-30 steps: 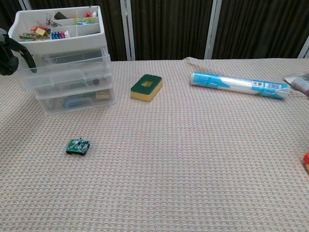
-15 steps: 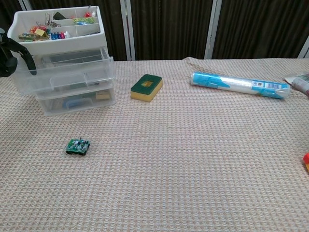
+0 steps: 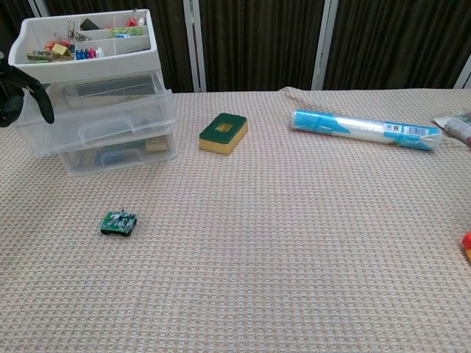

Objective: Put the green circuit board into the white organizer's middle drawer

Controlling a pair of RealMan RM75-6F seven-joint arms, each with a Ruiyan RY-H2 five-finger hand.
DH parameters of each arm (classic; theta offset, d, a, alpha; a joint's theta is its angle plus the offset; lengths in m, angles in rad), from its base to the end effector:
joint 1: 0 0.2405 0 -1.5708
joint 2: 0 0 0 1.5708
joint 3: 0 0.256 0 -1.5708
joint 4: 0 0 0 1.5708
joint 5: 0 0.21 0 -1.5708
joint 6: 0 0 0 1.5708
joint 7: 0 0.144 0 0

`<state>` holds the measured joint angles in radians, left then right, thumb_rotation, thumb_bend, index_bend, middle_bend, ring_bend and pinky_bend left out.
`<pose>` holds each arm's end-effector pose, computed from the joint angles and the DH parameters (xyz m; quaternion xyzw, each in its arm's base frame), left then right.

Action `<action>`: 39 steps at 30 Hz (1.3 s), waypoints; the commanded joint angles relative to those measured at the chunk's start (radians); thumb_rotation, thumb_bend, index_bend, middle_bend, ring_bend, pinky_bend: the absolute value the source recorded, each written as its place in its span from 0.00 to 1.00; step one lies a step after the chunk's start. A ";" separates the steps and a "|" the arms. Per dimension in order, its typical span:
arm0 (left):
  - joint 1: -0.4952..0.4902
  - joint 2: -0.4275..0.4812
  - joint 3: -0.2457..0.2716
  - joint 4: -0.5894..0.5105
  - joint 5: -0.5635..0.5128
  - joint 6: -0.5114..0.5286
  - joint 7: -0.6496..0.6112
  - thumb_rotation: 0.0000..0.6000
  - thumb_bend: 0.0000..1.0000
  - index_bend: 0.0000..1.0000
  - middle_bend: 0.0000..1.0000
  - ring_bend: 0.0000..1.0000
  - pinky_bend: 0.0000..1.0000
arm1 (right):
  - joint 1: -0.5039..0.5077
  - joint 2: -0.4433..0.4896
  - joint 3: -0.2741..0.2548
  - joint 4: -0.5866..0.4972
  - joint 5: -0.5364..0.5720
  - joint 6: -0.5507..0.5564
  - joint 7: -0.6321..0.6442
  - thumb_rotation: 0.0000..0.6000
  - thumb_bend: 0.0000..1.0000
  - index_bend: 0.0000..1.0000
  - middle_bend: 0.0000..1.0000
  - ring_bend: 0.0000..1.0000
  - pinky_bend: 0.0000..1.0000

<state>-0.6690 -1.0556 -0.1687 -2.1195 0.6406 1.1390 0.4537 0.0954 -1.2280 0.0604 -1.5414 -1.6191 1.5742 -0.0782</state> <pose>-0.1657 0.2903 0.1080 -0.6346 -0.5239 -0.3066 0.4784 -0.2915 -0.1848 0.1374 0.6145 -0.3182 0.4310 0.5792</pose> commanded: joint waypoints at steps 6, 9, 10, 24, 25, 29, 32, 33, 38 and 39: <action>0.043 0.011 -0.001 -0.025 0.118 0.045 -0.069 1.00 0.68 0.28 0.92 0.88 0.65 | 0.000 0.000 0.000 0.000 0.001 0.000 -0.001 1.00 0.00 0.09 0.00 0.00 0.00; 0.077 0.025 0.022 -0.042 0.234 0.094 -0.068 1.00 0.50 0.23 0.81 0.78 0.61 | 0.000 0.000 0.000 0.000 0.001 0.000 -0.001 1.00 0.00 0.09 0.00 0.00 0.00; 0.089 0.029 0.037 -0.046 0.276 0.111 -0.057 1.00 0.43 0.22 0.76 0.73 0.59 | 0.000 0.000 0.000 0.000 0.001 0.000 -0.002 1.00 0.00 0.09 0.00 0.00 0.00; 0.174 -0.013 0.232 0.002 0.613 0.156 0.185 1.00 0.07 0.17 0.39 0.47 0.47 | -0.001 -0.001 0.001 -0.002 0.003 -0.001 -0.006 1.00 0.00 0.09 0.00 0.00 0.00; 0.173 -0.018 0.234 0.007 0.618 0.153 0.195 1.00 0.07 0.17 0.39 0.47 0.46 | -0.001 -0.001 0.001 -0.002 0.003 -0.001 -0.006 1.00 0.00 0.09 0.00 0.00 0.00; 0.157 -0.074 0.237 0.056 0.646 0.132 0.283 1.00 0.07 0.17 0.51 0.56 0.49 | -0.001 -0.001 0.001 -0.001 0.003 -0.001 -0.005 1.00 0.00 0.09 0.00 0.00 0.00; 0.145 -0.116 0.227 0.091 0.644 0.116 0.324 1.00 0.08 0.19 0.69 0.70 0.57 | -0.001 0.000 0.001 -0.001 0.003 -0.001 -0.003 1.00 0.00 0.09 0.00 0.00 0.00; 0.141 -0.129 0.223 0.100 0.639 0.107 0.326 1.00 0.08 0.20 0.75 0.75 0.61 | -0.001 0.000 0.001 -0.001 0.003 -0.001 -0.003 1.00 0.00 0.09 0.00 0.00 0.00; 0.121 -0.194 0.202 0.162 0.608 0.057 0.297 1.00 0.10 0.28 0.95 0.91 0.76 | 0.000 0.001 0.000 -0.002 0.003 -0.003 0.000 1.00 0.00 0.09 0.00 0.00 0.00; 0.118 -0.205 0.199 0.176 0.602 0.050 0.298 1.00 0.10 0.29 0.97 0.92 0.77 | 0.000 0.001 0.000 -0.002 0.002 -0.003 0.000 1.00 0.00 0.09 0.00 0.00 0.00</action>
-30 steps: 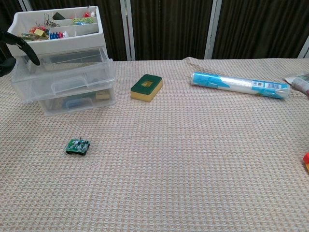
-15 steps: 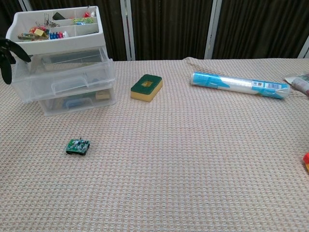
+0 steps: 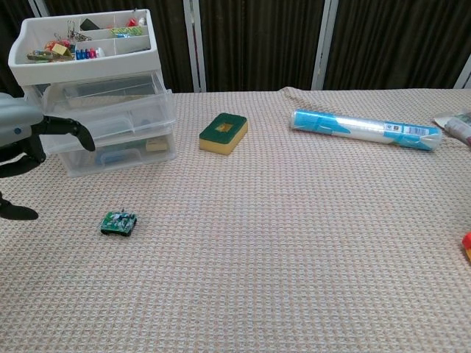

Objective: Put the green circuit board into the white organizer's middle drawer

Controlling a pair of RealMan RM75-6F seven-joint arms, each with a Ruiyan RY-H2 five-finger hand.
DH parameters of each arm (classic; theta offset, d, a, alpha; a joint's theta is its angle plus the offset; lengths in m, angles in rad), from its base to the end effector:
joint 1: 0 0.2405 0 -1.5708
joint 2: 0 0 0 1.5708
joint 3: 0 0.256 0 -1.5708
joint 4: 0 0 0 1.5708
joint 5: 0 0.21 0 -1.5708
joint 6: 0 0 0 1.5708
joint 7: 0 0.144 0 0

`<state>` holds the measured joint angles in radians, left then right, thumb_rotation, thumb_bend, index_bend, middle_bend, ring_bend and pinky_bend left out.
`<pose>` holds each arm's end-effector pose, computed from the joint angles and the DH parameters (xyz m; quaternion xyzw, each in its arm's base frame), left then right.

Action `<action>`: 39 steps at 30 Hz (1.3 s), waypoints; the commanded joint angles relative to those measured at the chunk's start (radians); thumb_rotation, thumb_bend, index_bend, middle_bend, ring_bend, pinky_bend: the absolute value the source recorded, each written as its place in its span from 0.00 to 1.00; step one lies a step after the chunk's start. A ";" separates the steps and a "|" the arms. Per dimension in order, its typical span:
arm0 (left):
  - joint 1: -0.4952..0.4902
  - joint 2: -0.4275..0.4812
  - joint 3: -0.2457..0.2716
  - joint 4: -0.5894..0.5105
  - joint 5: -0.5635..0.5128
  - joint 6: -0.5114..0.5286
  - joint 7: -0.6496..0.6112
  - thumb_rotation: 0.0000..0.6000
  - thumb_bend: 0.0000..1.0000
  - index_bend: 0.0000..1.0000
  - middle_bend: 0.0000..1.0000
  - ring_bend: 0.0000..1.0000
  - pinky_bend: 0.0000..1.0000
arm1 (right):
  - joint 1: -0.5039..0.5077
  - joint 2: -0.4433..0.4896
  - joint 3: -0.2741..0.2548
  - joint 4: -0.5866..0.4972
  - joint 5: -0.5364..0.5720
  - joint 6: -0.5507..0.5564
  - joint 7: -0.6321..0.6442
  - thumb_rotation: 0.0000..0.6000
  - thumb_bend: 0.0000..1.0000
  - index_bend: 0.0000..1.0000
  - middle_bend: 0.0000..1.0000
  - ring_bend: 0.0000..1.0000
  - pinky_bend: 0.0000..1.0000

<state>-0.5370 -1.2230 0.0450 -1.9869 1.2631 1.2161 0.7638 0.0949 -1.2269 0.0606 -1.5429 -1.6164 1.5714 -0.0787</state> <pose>-0.1683 0.2365 0.0604 -0.7964 -0.2595 -0.2849 0.4660 -0.2919 -0.1848 0.1374 0.6143 -0.3196 0.4296 0.5796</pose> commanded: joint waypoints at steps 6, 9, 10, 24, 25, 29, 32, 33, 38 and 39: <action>-0.043 -0.105 -0.041 0.120 -0.101 -0.078 0.017 1.00 0.14 0.36 1.00 0.97 0.81 | 0.000 0.001 0.000 0.000 0.000 -0.001 0.002 1.00 0.00 0.09 0.00 0.00 0.00; -0.054 -0.123 -0.048 0.137 -0.123 -0.089 0.037 1.00 0.17 0.39 1.00 0.97 0.81 | 0.000 0.001 0.000 -0.001 0.000 -0.001 0.002 1.00 0.00 0.09 0.00 0.00 0.00; -0.060 -0.133 -0.051 0.146 -0.133 -0.093 0.050 1.00 0.17 0.39 1.00 0.97 0.81 | 0.000 0.001 0.000 -0.001 0.000 -0.001 0.003 1.00 0.00 0.09 0.00 0.00 0.00; -0.114 -0.241 -0.056 0.275 -0.151 -0.118 0.156 1.00 0.18 0.39 1.00 0.97 0.81 | 0.000 0.002 0.000 0.000 0.000 0.000 0.009 1.00 0.00 0.09 0.00 0.00 0.00; -0.116 -0.245 -0.056 0.282 -0.153 -0.118 0.161 1.00 0.18 0.39 1.00 0.97 0.81 | 0.000 0.002 0.000 0.000 -0.001 0.000 0.010 1.00 0.00 0.09 0.00 0.00 0.00; -0.122 -0.267 -0.063 0.306 -0.177 -0.121 0.171 1.00 0.18 0.39 1.00 0.97 0.81 | 0.000 0.003 -0.001 0.000 -0.002 0.000 0.012 1.00 0.00 0.09 0.00 0.00 0.00; -0.129 -0.285 -0.069 0.318 -0.197 -0.126 0.179 1.00 0.18 0.39 1.00 0.97 0.81 | 0.000 0.003 -0.001 0.000 -0.002 0.000 0.011 1.00 0.00 0.09 0.00 0.00 0.00; -0.131 -0.289 -0.069 0.319 -0.202 -0.128 0.182 1.00 0.18 0.39 1.00 0.97 0.81 | 0.000 0.003 -0.001 0.000 -0.002 0.000 0.011 1.00 0.00 0.09 0.00 0.00 0.00; -0.141 -0.306 -0.062 0.325 -0.217 -0.132 0.210 1.00 0.18 0.39 1.00 0.97 0.81 | 0.000 0.002 0.000 0.001 -0.001 0.001 0.011 1.00 0.00 0.09 0.00 0.00 0.00; -0.143 -0.309 -0.059 0.327 -0.218 -0.133 0.215 1.00 0.18 0.39 1.00 0.97 0.81 | 0.000 0.002 0.000 0.001 -0.002 0.001 0.011 1.00 0.00 0.09 0.00 0.00 0.00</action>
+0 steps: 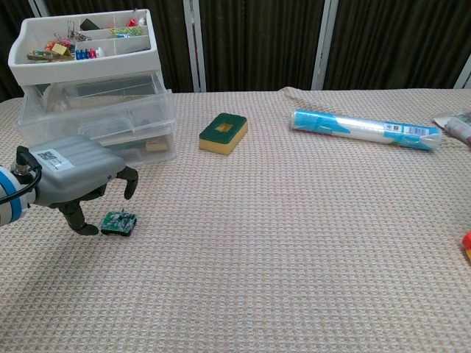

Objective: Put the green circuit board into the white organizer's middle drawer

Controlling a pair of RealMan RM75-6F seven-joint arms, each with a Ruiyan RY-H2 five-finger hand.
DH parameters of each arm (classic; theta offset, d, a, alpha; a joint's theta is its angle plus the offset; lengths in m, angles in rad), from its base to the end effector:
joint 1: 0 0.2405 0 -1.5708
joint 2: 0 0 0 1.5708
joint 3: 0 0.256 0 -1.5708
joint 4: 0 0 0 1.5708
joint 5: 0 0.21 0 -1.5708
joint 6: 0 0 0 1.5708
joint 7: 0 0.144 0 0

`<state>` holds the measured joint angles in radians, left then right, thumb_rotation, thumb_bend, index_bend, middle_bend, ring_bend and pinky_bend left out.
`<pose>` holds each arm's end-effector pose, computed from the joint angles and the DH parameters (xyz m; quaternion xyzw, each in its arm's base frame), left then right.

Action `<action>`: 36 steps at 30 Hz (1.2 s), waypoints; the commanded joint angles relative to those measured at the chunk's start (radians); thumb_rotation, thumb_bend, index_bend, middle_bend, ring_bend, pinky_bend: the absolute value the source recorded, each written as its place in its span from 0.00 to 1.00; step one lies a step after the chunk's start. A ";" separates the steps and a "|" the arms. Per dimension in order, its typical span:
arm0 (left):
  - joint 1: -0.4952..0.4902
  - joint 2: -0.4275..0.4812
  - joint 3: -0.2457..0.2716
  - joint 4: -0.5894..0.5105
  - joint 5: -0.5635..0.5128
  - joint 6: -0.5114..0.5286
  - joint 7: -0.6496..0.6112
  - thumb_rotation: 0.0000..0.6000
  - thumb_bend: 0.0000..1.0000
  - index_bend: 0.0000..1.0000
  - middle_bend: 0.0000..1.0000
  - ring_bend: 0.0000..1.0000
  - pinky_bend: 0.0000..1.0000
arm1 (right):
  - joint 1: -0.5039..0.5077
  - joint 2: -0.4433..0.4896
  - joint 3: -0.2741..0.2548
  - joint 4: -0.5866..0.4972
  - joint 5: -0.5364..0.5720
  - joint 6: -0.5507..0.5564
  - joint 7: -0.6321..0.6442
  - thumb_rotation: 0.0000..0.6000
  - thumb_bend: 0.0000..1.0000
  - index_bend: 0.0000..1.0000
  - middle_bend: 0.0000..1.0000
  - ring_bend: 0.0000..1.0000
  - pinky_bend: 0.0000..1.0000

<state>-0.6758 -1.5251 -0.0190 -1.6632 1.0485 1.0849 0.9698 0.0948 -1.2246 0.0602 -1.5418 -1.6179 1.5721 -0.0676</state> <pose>-0.1665 0.2818 -0.0256 -0.8338 -0.2024 -0.2092 0.4690 -0.2922 -0.1847 0.1382 0.6135 -0.3216 0.4322 0.5775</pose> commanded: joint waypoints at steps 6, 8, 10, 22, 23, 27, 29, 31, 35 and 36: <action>-0.010 -0.023 0.008 0.019 -0.014 0.001 0.027 1.00 0.19 0.39 1.00 0.97 0.81 | 0.000 0.000 0.000 0.001 -0.001 0.002 0.002 1.00 0.00 0.09 0.00 0.00 0.00; -0.012 -0.026 0.010 0.024 -0.018 0.003 0.035 1.00 0.19 0.39 1.00 0.97 0.81 | 0.000 0.000 0.000 0.001 -0.001 0.002 0.002 1.00 0.00 0.09 0.00 0.00 0.00; -0.014 -0.027 0.010 0.028 -0.024 0.004 0.040 1.00 0.19 0.39 1.00 0.97 0.81 | -0.001 0.000 0.000 0.001 0.000 0.001 0.003 1.00 0.00 0.09 0.00 0.00 0.00; -0.019 -0.068 0.010 0.077 -0.055 -0.004 0.025 1.00 0.21 0.39 1.00 0.97 0.81 | -0.001 -0.001 0.000 0.001 0.000 0.001 0.000 1.00 0.00 0.09 0.00 0.00 0.00; -0.019 -0.072 0.012 0.083 -0.060 -0.005 0.025 1.00 0.24 0.40 1.00 0.97 0.81 | -0.001 -0.001 0.000 0.001 0.000 0.001 0.001 1.00 0.00 0.09 0.00 0.00 0.00; -0.020 -0.079 0.013 0.091 -0.074 -0.010 0.024 1.00 0.41 0.45 1.00 0.97 0.81 | 0.000 -0.001 0.000 0.001 0.001 0.000 0.001 1.00 0.00 0.09 0.00 0.00 0.00; -0.020 -0.081 0.014 0.092 -0.075 -0.011 0.021 1.00 0.47 0.48 1.00 0.97 0.81 | 0.000 -0.001 0.000 0.001 0.001 0.001 0.001 1.00 0.00 0.09 0.00 0.00 0.00; -0.020 -0.084 0.016 0.095 -0.073 -0.010 0.017 1.00 0.50 0.51 1.00 0.97 0.81 | -0.001 -0.001 0.000 0.001 0.000 0.001 0.001 1.00 0.00 0.09 0.00 0.00 0.00; -0.018 -0.088 0.022 0.105 -0.066 -0.009 0.003 1.00 0.50 0.56 1.00 0.97 0.81 | -0.001 -0.001 0.000 0.002 -0.001 0.002 0.001 1.00 0.00 0.09 0.00 0.00 0.00; -0.017 -0.088 0.022 0.104 -0.064 -0.009 -0.002 1.00 0.50 0.56 1.00 0.97 0.81 | -0.001 -0.001 0.000 0.002 0.000 0.002 0.001 1.00 0.00 0.09 0.00 0.00 0.00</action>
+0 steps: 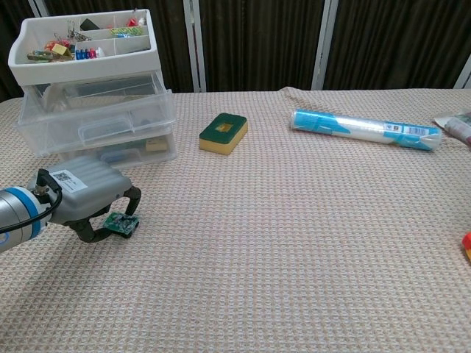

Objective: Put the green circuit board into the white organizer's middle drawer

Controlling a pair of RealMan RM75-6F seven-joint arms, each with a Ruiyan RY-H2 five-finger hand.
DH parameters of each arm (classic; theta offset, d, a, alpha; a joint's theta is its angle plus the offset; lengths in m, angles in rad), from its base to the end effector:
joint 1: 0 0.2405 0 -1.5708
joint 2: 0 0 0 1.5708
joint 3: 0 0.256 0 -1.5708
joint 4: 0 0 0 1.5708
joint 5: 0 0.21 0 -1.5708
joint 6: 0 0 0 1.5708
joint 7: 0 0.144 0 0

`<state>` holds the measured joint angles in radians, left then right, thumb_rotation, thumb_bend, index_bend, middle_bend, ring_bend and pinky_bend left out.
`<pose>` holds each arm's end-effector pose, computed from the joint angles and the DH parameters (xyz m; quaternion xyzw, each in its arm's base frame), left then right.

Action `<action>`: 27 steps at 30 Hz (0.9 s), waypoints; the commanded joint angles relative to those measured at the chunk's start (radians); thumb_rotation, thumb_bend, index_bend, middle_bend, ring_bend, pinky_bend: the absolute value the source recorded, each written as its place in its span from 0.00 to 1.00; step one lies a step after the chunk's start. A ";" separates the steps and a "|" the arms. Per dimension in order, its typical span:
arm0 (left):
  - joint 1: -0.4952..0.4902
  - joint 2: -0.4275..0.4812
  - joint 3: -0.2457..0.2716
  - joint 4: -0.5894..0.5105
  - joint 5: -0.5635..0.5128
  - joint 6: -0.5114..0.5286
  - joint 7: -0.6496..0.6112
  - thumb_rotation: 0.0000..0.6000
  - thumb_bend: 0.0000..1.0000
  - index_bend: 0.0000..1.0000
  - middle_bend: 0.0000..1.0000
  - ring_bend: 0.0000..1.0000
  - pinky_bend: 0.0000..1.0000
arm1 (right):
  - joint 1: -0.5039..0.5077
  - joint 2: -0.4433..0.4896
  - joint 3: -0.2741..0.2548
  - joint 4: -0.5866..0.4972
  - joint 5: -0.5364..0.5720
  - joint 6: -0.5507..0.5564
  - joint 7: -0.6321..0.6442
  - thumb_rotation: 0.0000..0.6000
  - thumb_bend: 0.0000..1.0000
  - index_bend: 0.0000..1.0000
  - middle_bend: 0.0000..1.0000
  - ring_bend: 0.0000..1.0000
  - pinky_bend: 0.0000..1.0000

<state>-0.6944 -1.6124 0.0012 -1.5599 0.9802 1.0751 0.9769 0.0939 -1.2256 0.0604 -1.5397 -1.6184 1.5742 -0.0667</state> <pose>-0.1770 0.2839 -0.0508 -0.8362 -0.2156 -0.1824 0.4702 -0.2924 -0.1845 0.1383 0.6129 -0.3211 0.4326 0.5780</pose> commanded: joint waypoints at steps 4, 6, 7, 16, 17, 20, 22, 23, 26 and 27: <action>0.004 0.016 -0.002 -0.023 0.033 0.011 -0.039 1.00 0.50 0.57 1.00 0.97 0.81 | 0.000 0.000 0.000 0.000 0.001 -0.002 -0.001 1.00 0.00 0.09 0.00 0.00 0.00; 0.005 0.033 -0.006 -0.049 0.059 0.024 -0.056 1.00 0.50 0.57 1.00 0.97 0.81 | 0.000 0.000 0.000 0.000 0.002 -0.002 -0.001 1.00 0.00 0.09 0.00 0.00 0.00; 0.005 0.038 -0.007 -0.056 0.067 0.028 -0.059 1.00 0.50 0.57 1.00 0.97 0.81 | 0.000 0.000 0.001 0.000 0.002 -0.002 -0.001 1.00 0.00 0.09 0.00 0.00 0.00; 0.003 0.131 -0.021 -0.207 0.175 0.079 -0.090 1.00 0.50 0.58 1.00 0.97 0.81 | 0.000 -0.001 0.002 0.000 0.003 -0.001 -0.005 1.00 0.00 0.09 0.00 0.00 0.00; 0.002 0.144 -0.028 -0.229 0.185 0.086 -0.093 1.00 0.50 0.57 1.00 0.97 0.81 | 0.000 -0.001 0.002 0.000 0.004 -0.001 -0.006 1.00 0.00 0.09 0.00 0.00 0.00; -0.003 0.174 -0.048 -0.278 0.211 0.102 -0.100 1.00 0.50 0.57 1.00 0.97 0.81 | 0.000 -0.001 0.002 0.000 0.004 -0.001 -0.006 1.00 0.00 0.09 0.00 0.00 0.00; -0.008 0.197 -0.067 -0.312 0.225 0.114 -0.105 1.00 0.50 0.57 1.00 0.97 0.81 | 0.000 -0.002 0.002 0.001 0.004 -0.002 -0.007 1.00 0.00 0.09 0.00 0.00 0.00; -0.011 0.211 -0.078 -0.330 0.227 0.118 -0.104 1.00 0.50 0.57 1.00 0.97 0.81 | 0.000 -0.002 0.002 0.000 0.004 -0.002 -0.007 1.00 0.00 0.09 0.00 0.00 0.00; -0.024 0.247 -0.119 -0.375 0.220 0.129 -0.100 1.00 0.50 0.57 1.00 0.97 0.81 | 0.000 -0.001 0.002 0.000 0.004 -0.001 -0.007 1.00 0.00 0.09 0.00 0.00 0.00; -0.027 0.256 -0.130 -0.385 0.215 0.131 -0.098 1.00 0.50 0.57 1.00 0.97 0.81 | 0.000 -0.001 0.002 0.000 0.004 -0.001 -0.007 1.00 0.00 0.09 0.00 0.00 0.00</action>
<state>-0.7122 -1.3756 -0.1075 -1.9242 1.1994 1.1971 0.8768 0.0939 -1.2271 0.0622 -1.5395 -1.6146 1.5730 -0.0734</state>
